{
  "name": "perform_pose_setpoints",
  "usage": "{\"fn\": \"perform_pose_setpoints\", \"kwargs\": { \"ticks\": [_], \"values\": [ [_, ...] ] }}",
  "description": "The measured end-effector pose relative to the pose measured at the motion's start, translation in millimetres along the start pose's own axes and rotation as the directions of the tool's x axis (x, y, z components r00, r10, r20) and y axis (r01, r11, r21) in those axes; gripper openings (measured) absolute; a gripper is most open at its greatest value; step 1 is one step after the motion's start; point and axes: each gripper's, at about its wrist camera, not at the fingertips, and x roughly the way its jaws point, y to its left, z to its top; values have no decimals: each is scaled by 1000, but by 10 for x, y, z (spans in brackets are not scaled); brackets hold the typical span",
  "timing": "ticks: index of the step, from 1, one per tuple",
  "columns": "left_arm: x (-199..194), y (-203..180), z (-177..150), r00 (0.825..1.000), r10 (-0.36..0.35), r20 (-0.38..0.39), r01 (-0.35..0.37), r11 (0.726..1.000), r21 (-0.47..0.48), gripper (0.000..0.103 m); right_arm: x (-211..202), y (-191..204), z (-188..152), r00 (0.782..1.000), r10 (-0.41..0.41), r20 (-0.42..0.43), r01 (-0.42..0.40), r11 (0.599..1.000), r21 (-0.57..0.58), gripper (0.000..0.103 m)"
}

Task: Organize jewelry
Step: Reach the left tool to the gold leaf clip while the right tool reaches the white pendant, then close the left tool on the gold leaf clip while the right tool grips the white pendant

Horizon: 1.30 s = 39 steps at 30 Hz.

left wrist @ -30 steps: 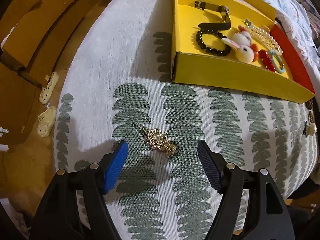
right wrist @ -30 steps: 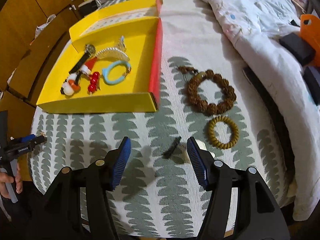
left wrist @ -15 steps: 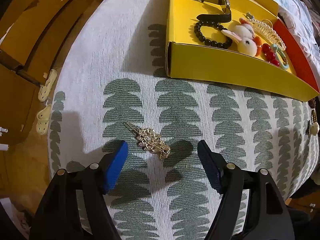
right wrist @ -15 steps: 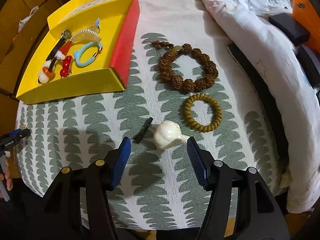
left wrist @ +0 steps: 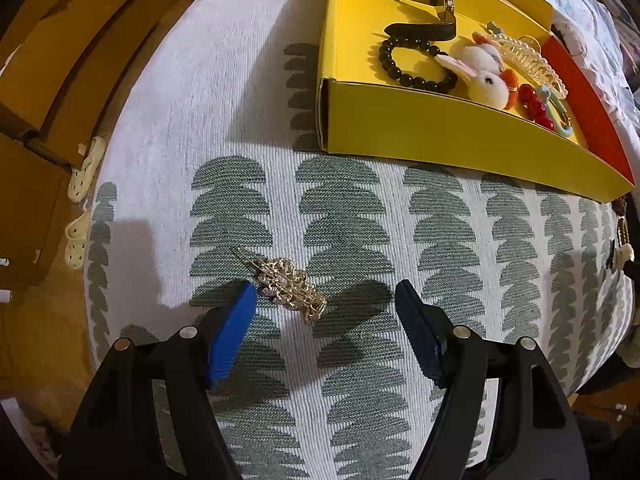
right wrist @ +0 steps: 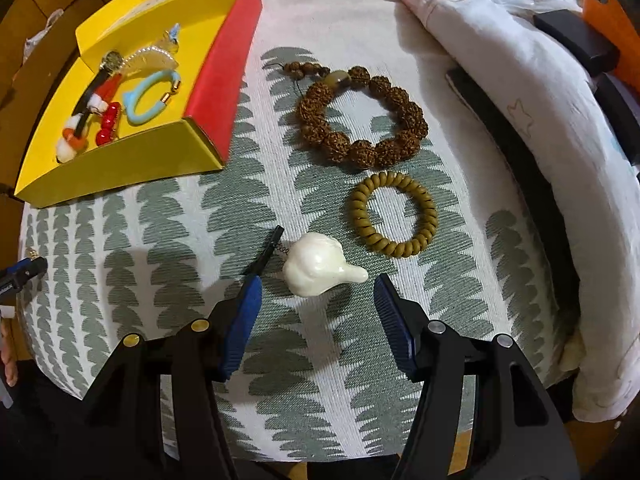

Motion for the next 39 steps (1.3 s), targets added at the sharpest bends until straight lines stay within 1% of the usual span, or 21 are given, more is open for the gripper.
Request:
{"fn": "perform_pose_setpoints", "kwargs": {
  "ticks": [6, 8, 10, 11, 12, 14, 17, 21, 24, 26, 33, 34, 37, 39],
  "values": [
    [23, 5, 26, 1000, -2, 2, 2, 1000, -2, 71, 24, 10, 31, 1000, 29, -1, -29, 1000, 10, 60],
    [25, -6, 26, 1000, 0, 3, 0, 1000, -2, 71, 20, -9, 2, 1000, 27, -1, -27, 1000, 13, 59],
    [28, -9, 26, 1000, 1, 3, -1, 1000, 1, 71, 39, -14, 7, 999, 41, -4, -41, 999, 23, 56],
    [31, -2, 25, 1000, -1, 2, 1, 1000, -1, 71, 50, -17, 3, 999, 44, -12, -43, 999, 25, 51],
    [34, 1, 28, 1000, -4, 3, 4, 1000, -4, 70, 58, -14, 7, 999, 47, -15, -47, 999, 26, 47],
    [33, 14, 24, 1000, -2, 3, 2, 1000, -4, 68, 67, -18, 9, 998, 66, -20, -65, 998, 26, 44],
    [34, 68, 27, 1000, -12, 2, 12, 1000, -15, 61, 74, -8, 17, 997, 69, -24, -68, 997, 25, 44],
    [-18, 203, 56, 999, -47, -1, 47, 998, -43, 59, 78, -2, 20, 997, 69, -27, -68, 997, 25, 44],
    [-61, 260, 62, 1000, -16, 14, 17, 998, -53, 59, 81, -4, 19, 997, 69, -24, -68, 997, 26, 44],
    [-42, 283, 72, 1000, -25, 6, 25, 998, -62, 59, 84, -3, 23, 997, 68, -27, -67, 997, 24, 44],
    [47, 236, 114, 1000, -7, 8, 8, 999, -46, 58, 89, 4, 27, 997, 70, -29, -69, 997, 21, 44],
    [57, 235, 122, 1000, 0, 9, 1, 999, -50, 57, 93, 5, 25, 997, 71, -30, -70, 997, 22, 44],
    [68, 222, 114, 1000, 16, 14, -15, 999, -46, 46, 97, 9, 26, 997, 69, -34, -69, 997, 22, 44],
    [92, 206, 131, 1000, 19, 13, -18, 999, -45, 36, 93, 4, 27, 997, 71, -32, -70, 997, 20, 43]
  ]
}}
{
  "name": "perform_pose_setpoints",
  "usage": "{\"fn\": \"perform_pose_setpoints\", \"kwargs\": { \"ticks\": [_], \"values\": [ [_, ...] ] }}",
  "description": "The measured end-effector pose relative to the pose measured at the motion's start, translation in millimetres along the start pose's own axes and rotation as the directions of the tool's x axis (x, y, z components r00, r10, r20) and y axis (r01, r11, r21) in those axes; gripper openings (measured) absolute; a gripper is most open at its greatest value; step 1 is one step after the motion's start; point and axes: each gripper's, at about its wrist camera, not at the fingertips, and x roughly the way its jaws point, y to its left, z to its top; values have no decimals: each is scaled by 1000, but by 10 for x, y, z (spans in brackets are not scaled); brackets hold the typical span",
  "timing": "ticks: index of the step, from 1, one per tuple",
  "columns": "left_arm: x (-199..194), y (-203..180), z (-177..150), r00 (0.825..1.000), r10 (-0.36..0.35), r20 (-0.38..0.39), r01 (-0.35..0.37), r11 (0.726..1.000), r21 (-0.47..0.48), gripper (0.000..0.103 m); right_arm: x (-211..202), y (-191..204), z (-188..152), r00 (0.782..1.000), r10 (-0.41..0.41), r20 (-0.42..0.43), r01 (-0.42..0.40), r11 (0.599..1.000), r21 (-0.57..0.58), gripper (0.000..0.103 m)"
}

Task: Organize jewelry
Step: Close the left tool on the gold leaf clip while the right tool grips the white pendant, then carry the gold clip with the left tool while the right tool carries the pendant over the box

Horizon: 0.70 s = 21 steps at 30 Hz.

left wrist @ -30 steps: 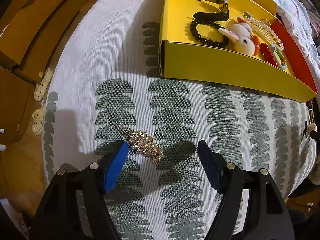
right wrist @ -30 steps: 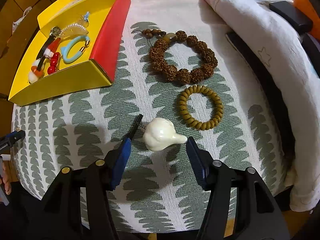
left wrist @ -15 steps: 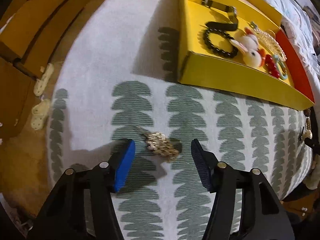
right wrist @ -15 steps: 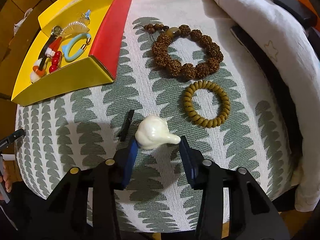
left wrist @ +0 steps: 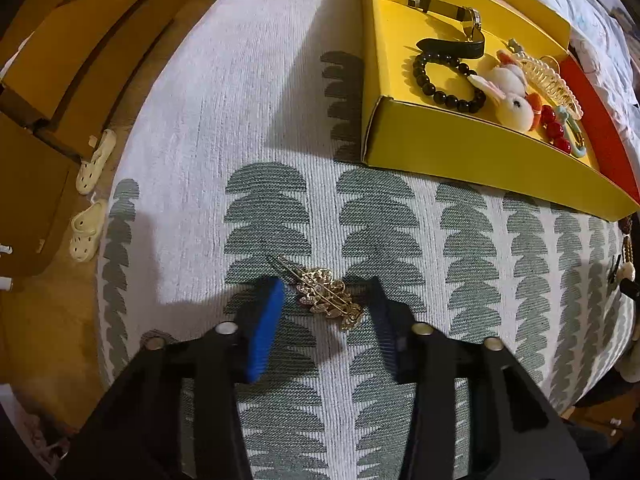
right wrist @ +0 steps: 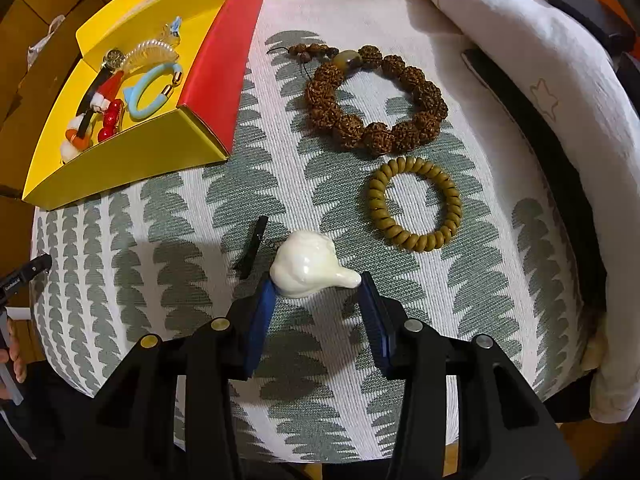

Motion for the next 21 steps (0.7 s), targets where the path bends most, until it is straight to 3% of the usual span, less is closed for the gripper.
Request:
{"fn": "perform_pose_setpoints", "kwargs": {
  "ticks": [5, 21],
  "values": [
    [-17, -16, -31, 1000, -18, -1, 18, 1000, -2, 27, -4, -22, -16, 1000, 3, 1, -3, 1000, 11, 43],
    [-238, -215, -145, 994, -103, 25, 102, 995, 16, 27, -301, -64, -27, 995, 78, 58, -79, 997, 15, 43]
  ]
}}
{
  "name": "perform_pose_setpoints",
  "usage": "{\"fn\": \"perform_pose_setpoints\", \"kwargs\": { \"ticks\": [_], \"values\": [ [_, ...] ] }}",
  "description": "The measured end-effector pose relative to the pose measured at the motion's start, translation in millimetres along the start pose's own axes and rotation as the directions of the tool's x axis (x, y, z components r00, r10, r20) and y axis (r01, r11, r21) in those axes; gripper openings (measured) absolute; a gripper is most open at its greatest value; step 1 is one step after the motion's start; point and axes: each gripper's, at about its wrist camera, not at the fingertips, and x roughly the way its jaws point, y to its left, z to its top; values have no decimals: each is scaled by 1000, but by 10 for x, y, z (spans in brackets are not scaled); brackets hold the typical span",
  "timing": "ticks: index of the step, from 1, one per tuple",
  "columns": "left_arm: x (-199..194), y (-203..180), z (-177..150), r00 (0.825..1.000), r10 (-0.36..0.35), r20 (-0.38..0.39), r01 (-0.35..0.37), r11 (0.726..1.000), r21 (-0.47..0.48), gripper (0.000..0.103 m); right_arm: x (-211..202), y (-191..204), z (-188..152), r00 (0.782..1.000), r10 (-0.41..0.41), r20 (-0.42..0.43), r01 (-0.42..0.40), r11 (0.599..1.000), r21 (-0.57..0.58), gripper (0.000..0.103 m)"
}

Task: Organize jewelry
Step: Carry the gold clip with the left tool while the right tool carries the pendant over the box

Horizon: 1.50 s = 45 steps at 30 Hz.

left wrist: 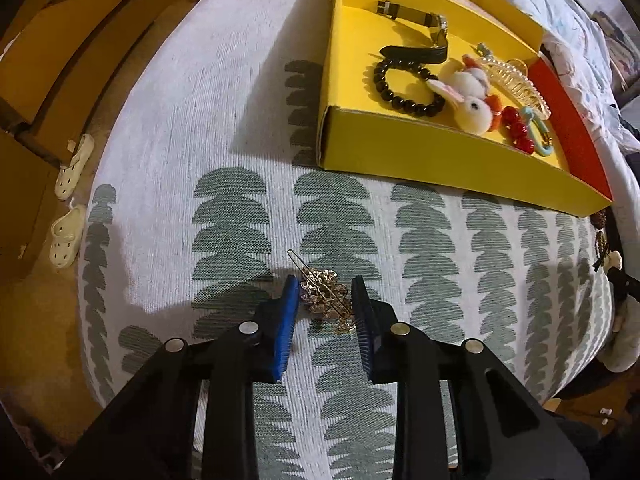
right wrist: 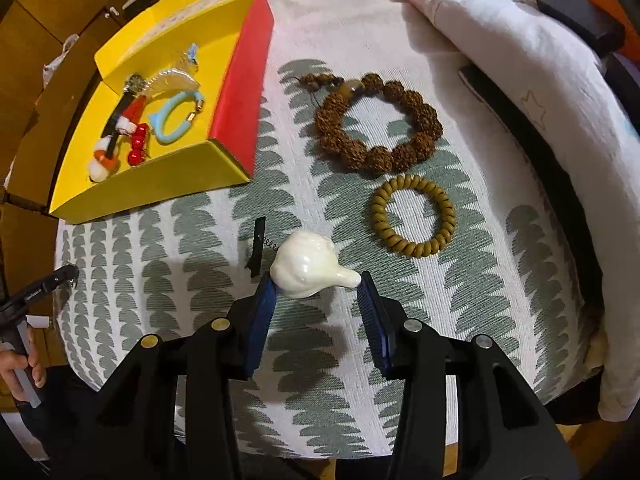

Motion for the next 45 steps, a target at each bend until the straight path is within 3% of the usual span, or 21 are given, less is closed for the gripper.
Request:
{"fn": "perform_pose_setpoints", "kwargs": {
  "ticks": [12, 20, 25, 35, 45],
  "values": [
    [-389, -182, 16, 993, -100, 59, 98, 995, 36, 27, -364, 383, 42, 991, 106, 80, -99, 992, -82, 43],
    [-671, -452, 539, 983, -154, 95, 148, 986, 71, 27, -364, 847, 536, 975, 187, 121, -174, 978, -113, 43],
    [-611, -500, 1018, 986, -118, 115, 113, 992, 47, 27, -180, 1080, 936, 960, 251, 126, -239, 966, -102, 43],
    [-172, -490, 1819, 994, -36, 106, 34, 999, 17, 27, 189, 1206, 1718, 952, 261, 161, -256, 965, -51, 43],
    [253, -545, 2135, 997, -13, 77, 12, 1000, 21, 27, 622, 1005, 2134, 955, 255, 150, -266, 962, 58, 43]
  ]
}}
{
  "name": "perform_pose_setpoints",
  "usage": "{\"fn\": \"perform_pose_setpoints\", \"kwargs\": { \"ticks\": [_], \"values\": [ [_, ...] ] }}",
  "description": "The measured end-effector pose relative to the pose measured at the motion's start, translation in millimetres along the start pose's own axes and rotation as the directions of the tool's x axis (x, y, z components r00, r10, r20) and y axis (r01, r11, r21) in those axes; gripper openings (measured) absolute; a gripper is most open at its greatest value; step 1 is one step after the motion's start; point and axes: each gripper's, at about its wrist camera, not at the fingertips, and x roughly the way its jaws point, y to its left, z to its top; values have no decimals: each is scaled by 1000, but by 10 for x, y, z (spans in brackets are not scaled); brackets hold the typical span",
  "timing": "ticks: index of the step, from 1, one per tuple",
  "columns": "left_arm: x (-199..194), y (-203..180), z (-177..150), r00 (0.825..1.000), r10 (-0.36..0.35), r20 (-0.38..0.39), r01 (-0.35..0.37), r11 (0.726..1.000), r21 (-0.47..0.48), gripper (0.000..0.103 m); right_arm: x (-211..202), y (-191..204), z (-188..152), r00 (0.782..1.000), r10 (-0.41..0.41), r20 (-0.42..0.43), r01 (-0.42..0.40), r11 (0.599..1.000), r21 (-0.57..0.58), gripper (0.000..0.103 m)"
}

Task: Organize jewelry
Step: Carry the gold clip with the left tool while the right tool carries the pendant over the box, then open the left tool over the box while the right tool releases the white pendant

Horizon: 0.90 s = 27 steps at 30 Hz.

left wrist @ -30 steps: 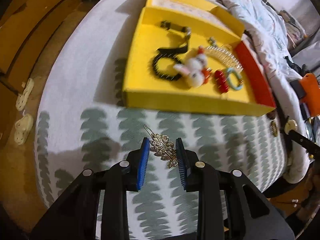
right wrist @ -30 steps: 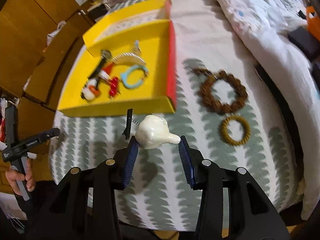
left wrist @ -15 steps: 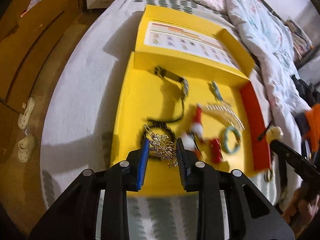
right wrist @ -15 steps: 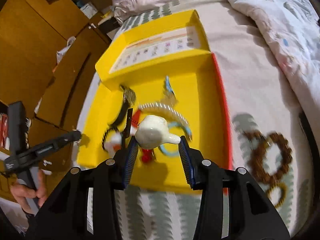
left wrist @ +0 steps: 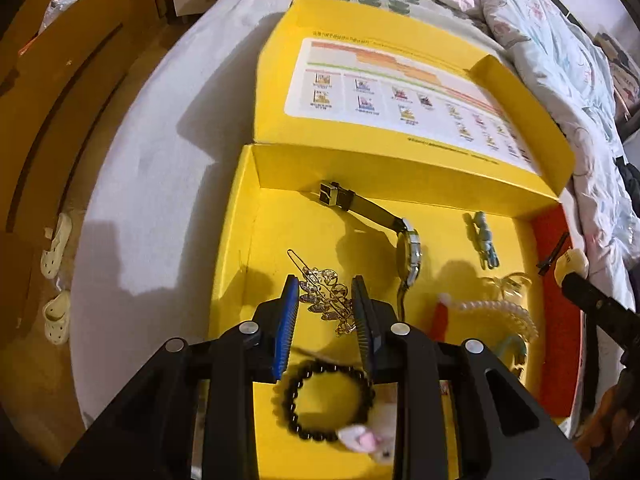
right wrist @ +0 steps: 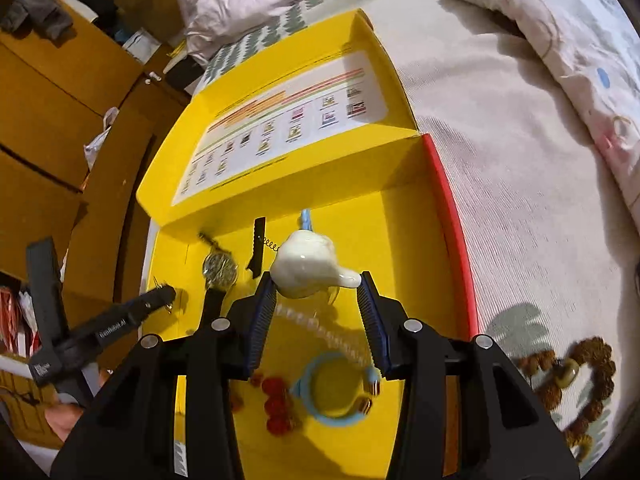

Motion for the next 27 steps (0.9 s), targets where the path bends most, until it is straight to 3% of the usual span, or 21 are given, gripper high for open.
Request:
{"fn": "perform_pose_setpoints", "kwargs": {
  "ticks": [13, 27],
  "values": [
    [251, 12, 20, 999, 4, -34, -4, 1000, -5, 28, 326, -23, 128, 994, -103, -22, 103, 995, 3, 44],
    [307, -27, -3, 999, 33, -27, -33, 999, -3, 28, 414, 43, 127, 988, -149, -34, 148, 989, -32, 46]
  ]
}}
